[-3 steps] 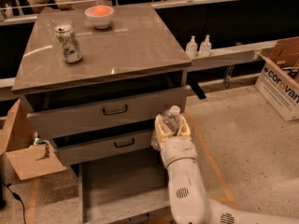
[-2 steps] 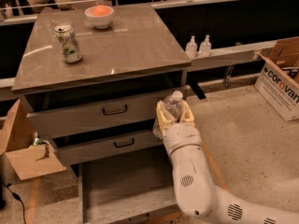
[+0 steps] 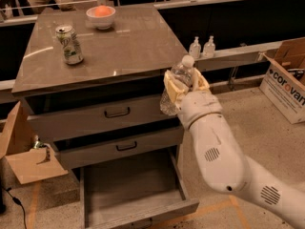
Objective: Pick water bottle from bottom drawer and place on counter
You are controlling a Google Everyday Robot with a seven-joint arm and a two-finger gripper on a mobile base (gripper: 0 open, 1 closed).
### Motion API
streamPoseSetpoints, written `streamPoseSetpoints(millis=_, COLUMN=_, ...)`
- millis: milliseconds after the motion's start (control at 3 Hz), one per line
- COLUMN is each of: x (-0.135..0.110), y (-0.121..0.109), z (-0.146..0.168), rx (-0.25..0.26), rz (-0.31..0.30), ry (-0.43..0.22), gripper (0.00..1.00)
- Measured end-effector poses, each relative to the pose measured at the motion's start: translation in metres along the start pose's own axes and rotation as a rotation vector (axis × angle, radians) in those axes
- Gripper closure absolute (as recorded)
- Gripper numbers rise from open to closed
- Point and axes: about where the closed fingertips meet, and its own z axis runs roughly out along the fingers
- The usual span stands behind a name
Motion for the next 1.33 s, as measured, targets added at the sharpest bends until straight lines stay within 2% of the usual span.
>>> streamPoseSetpoints(millis=333, x=0.028, y=-0.007, z=0.013, rx=0.071, rz=0.015, ry=-0.021, gripper=1.00)
streamPoseSetpoints(millis=667, x=0.045, y=-0.015, z=0.034, rx=0.151, rz=0.017, ry=-0.047, gripper=1.00)
streamPoseSetpoints(millis=1000, x=0.065, y=-0.036, z=0.073, rx=0.277, rz=-0.023, ry=-0.056, gripper=1.00)
streamPoseSetpoints(millis=1333, x=0.076, y=-0.050, z=0.099, rx=0.342, rz=-0.063, ry=-0.044, gripper=1.00)
